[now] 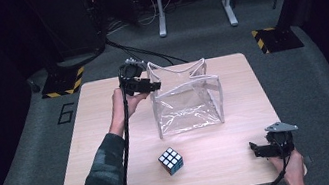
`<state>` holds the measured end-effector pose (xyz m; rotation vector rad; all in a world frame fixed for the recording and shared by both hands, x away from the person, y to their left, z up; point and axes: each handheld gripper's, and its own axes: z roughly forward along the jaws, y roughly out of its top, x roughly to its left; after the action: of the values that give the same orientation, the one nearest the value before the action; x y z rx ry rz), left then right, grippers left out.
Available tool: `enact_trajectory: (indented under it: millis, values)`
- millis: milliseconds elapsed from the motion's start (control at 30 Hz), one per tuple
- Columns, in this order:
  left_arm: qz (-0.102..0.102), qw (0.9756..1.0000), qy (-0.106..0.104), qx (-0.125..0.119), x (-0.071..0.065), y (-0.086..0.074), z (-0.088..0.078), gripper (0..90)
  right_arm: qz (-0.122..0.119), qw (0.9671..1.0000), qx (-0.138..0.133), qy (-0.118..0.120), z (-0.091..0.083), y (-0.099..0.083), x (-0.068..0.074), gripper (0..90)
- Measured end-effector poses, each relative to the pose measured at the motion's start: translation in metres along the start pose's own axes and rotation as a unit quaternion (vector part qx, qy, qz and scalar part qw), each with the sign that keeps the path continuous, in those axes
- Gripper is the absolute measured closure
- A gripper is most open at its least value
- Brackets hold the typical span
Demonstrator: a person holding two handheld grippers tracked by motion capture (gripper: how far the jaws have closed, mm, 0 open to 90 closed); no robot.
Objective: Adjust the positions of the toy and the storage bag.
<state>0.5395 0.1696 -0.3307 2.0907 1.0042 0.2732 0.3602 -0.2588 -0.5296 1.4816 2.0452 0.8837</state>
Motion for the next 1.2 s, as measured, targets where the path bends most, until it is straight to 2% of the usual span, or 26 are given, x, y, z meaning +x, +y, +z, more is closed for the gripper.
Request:
enact_trajectory:
  millis: [100,167,233,333,567,867,1200]
  values:
    - [0.015,0.9999,-0.005,0.004,-0.004,-0.001,0.000,65.1,0.000,1.0000,0.000,0.000,0.000,0.000,0.000,4.0]
    - [0.029,0.9995,0.006,0.008,-0.009,-0.001,-0.001,72.6,0.000,1.0000,0.000,0.000,0.000,0.000,0.000,4.0]
    - [0.036,0.9992,0.017,0.011,-0.011,-0.001,-0.001,76.7,0.000,1.0000,0.000,0.000,0.000,0.000,0.000,4.0]
    - [0.039,0.9989,0.022,0.015,-0.011,-0.001,-0.002,80.0,0.000,1.0000,0.000,0.000,0.000,0.000,0.000,4.0]
    - [0.042,0.9977,0.053,0.013,-0.009,-0.003,-0.005,84.3,0.000,1.0000,0.000,0.000,0.000,0.000,0.000,4.0]
    - [0.026,0.9978,0.061,0.009,-0.002,-0.009,-0.014,84.5,-0.001,1.0000,-0.001,0.000,0.000,0.000,0.000,4.0]
    - [0.016,0.9972,0.073,-0.001,0.000,-0.017,-0.022,84.5,0.000,1.0000,0.000,0.000,0.000,0.000,0.000,4.0]
